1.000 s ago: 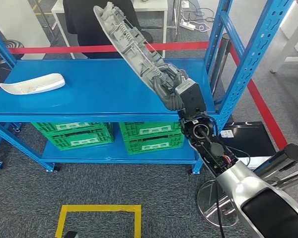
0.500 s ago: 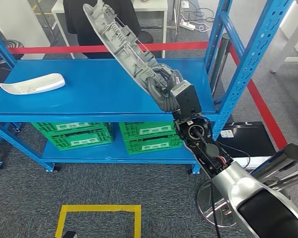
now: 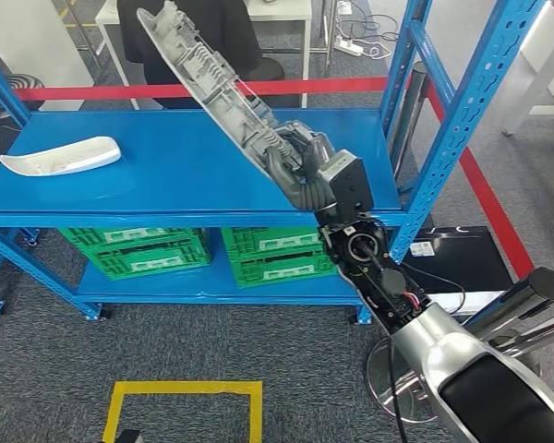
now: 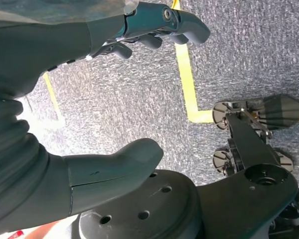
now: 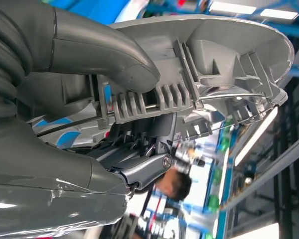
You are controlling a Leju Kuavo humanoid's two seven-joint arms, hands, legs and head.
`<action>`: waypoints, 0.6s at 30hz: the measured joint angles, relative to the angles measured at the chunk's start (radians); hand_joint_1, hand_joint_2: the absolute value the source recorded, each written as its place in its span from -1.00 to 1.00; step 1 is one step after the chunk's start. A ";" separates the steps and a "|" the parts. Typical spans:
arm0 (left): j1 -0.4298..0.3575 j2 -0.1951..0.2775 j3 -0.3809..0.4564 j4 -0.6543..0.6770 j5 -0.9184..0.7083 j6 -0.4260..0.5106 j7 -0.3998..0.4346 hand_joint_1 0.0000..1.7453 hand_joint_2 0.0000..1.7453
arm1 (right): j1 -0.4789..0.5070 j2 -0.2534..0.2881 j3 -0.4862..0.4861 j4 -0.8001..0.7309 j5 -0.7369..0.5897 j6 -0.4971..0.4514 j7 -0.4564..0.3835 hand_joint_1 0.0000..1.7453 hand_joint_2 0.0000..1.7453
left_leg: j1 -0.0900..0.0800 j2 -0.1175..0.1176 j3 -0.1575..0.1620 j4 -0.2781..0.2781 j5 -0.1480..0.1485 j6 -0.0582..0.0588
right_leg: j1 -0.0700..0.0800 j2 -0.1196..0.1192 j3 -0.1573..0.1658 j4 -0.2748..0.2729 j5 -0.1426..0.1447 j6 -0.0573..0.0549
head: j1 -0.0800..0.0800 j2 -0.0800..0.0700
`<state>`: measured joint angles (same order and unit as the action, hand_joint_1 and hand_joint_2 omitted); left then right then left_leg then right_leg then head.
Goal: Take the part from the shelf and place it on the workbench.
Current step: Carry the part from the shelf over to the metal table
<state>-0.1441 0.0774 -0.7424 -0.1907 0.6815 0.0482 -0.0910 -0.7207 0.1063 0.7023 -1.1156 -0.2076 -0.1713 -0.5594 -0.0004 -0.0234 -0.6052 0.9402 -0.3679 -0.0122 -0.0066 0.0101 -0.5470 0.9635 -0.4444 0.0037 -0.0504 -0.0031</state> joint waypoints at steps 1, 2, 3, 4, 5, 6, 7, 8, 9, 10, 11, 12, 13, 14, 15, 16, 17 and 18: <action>0.000 0.000 0.000 0.000 0.001 0.000 0.001 -1.00 1.00 | 0.004 0.000 0.000 -0.006 -0.018 0.023 -0.006 1.00 1.00 | 0.000 0.000 0.000 0.000 0.000 0.000 | 0.000 0.000 0.000 0.000 0.000 0.000 | 0.000 0.000; 0.000 0.000 0.000 0.000 0.002 0.001 0.001 -1.00 1.00 | 0.009 0.000 0.000 -0.013 -0.038 0.049 -0.012 1.00 1.00 | 0.000 0.000 0.000 0.000 0.000 0.000 | 0.000 0.000 0.000 0.000 0.000 0.000 | 0.000 0.000; 0.001 0.000 0.000 0.000 0.002 0.001 0.002 -1.00 1.00 | 0.014 0.000 0.000 -0.021 -0.061 0.077 -0.020 1.00 1.00 | 0.000 0.000 0.000 0.000 0.000 0.000 | 0.000 0.000 0.000 0.000 0.000 0.000 | 0.000 0.000; 0.001 0.000 0.000 0.000 0.003 0.001 0.002 -1.00 1.00 | 0.021 0.001 0.000 -0.029 -0.081 0.104 -0.027 1.00 1.00 | 0.000 0.000 0.000 0.000 0.000 0.000 | 0.000 0.000 0.000 0.000 0.000 0.000 | 0.000 0.000; 0.002 0.000 0.000 0.000 0.004 0.001 0.003 -1.00 1.00 | 0.028 0.001 0.000 -0.038 -0.103 0.133 -0.035 1.00 1.00 | 0.000 0.000 0.000 0.000 0.000 0.000 | 0.000 0.000 0.000 0.000 0.000 0.000 | 0.000 0.000; 0.003 0.000 0.000 0.000 0.005 0.001 0.004 -1.00 1.00 | 0.036 0.002 0.000 -0.046 -0.123 0.161 -0.043 1.00 1.00 | 0.000 0.000 0.000 0.000 0.000 0.000 | 0.000 0.000 0.000 0.000 0.000 0.000 | 0.000 0.000; 0.003 0.000 0.000 0.000 0.006 0.001 0.004 -1.00 1.00 | 0.044 0.003 0.000 -0.055 -0.142 0.191 -0.049 1.00 1.00 | 0.000 0.000 0.000 0.000 0.000 0.000 | 0.000 0.000 0.000 0.000 0.000 0.000 | 0.000 0.000; 0.003 0.000 -0.001 0.000 0.006 0.002 0.004 -1.00 1.00 | 0.051 0.004 0.000 -0.064 -0.157 0.216 -0.055 1.00 1.00 | 0.000 0.000 0.000 0.000 0.000 0.000 | 0.000 0.000 0.000 0.000 0.000 0.000 | 0.000 0.000; 0.003 0.000 -0.001 0.000 0.007 0.002 0.004 -1.00 1.00 | 0.059 0.006 0.000 -0.073 -0.168 0.235 -0.058 1.00 1.00 | 0.000 0.000 0.000 0.000 0.000 0.000 | 0.000 0.000 0.000 0.000 0.000 0.000 | 0.000 0.000; 0.003 0.000 -0.001 0.000 0.008 0.002 0.004 -1.00 1.00 | 0.065 0.007 0.000 -0.082 -0.174 0.247 -0.061 1.00 1.00 | 0.000 0.000 0.000 0.000 0.000 0.000 | 0.000 0.000 0.000 0.000 0.000 0.000 | 0.000 0.000; 0.003 0.000 -0.001 0.000 0.009 0.002 0.005 -1.00 1.00 | 0.070 0.008 0.000 -0.090 -0.177 0.252 -0.061 1.00 1.00 | 0.000 0.000 0.000 0.000 0.000 0.000 | 0.000 0.000 0.000 0.000 -0.001 0.000 | 0.000 0.000; 0.003 0.000 -0.001 0.000 0.009 0.002 0.005 -1.00 1.00 | 0.074 0.009 0.001 -0.097 -0.179 0.255 -0.062 1.00 1.00 | 0.000 0.000 0.000 0.000 0.000 0.000 | 0.000 0.000 0.000 0.000 -0.001 0.000 | 0.000 0.000; 0.003 0.000 -0.001 0.000 0.010 0.002 0.005 -1.00 1.00 | 0.078 0.010 0.001 -0.103 -0.180 0.255 -0.062 1.00 1.00 | 0.000 0.000 0.000 0.000 0.000 0.000 | 0.000 0.000 0.000 0.000 -0.001 0.000 | 0.000 0.000; 0.004 0.000 -0.001 0.000 0.010 0.003 0.006 -1.00 1.00 | 0.080 0.010 0.001 -0.108 -0.181 0.257 -0.062 1.00 1.00 | 0.000 0.000 0.000 0.000 0.000 0.000 | 0.000 0.000 0.000 0.000 -0.001 0.000 | 0.000 0.000; 0.004 0.000 -0.001 0.000 0.010 0.003 0.006 -1.00 1.00 | 0.082 0.011 0.001 -0.113 -0.184 0.261 -0.062 1.00 1.00 | 0.000 0.000 0.000 0.000 0.000 0.000 | 0.000 0.000 0.000 0.000 -0.001 0.000 | 0.000 0.000; 0.004 0.000 -0.001 0.000 0.010 0.003 0.007 -1.00 1.00 | 0.084 0.011 0.001 -0.117 -0.187 0.268 -0.062 1.00 1.00 | 0.000 0.000 0.000 0.000 0.000 0.000 | 0.000 0.000 0.000 0.000 -0.001 0.000 | 0.000 0.000; 0.004 0.000 -0.001 0.000 0.010 0.003 0.008 -1.00 1.00 | 0.087 0.011 0.000 -0.121 -0.192 0.278 -0.062 1.00 1.00 | 0.000 0.000 0.000 0.000 0.000 0.000 | 0.000 0.000 0.000 0.000 -0.001 0.000 | 0.000 0.000; 0.004 0.000 -0.001 0.000 0.010 0.003 0.009 -1.00 1.00 | 0.089 0.011 0.000 -0.126 -0.196 0.290 -0.062 1.00 1.00 | 0.000 0.000 0.000 0.000 0.000 0.000 | 0.000 0.000 0.000 0.000 -0.001 0.000 | 0.000 0.000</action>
<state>-0.1404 0.0773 -0.7437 -0.1907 0.6916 0.0514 -0.0816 -0.6312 0.1175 0.7027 -1.2411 -0.4037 0.1189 -0.6213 -0.0004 -0.0233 -0.6052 0.9402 -0.3682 -0.0121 -0.0066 0.0100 -0.5469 0.9634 -0.4451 0.0036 -0.0504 -0.0031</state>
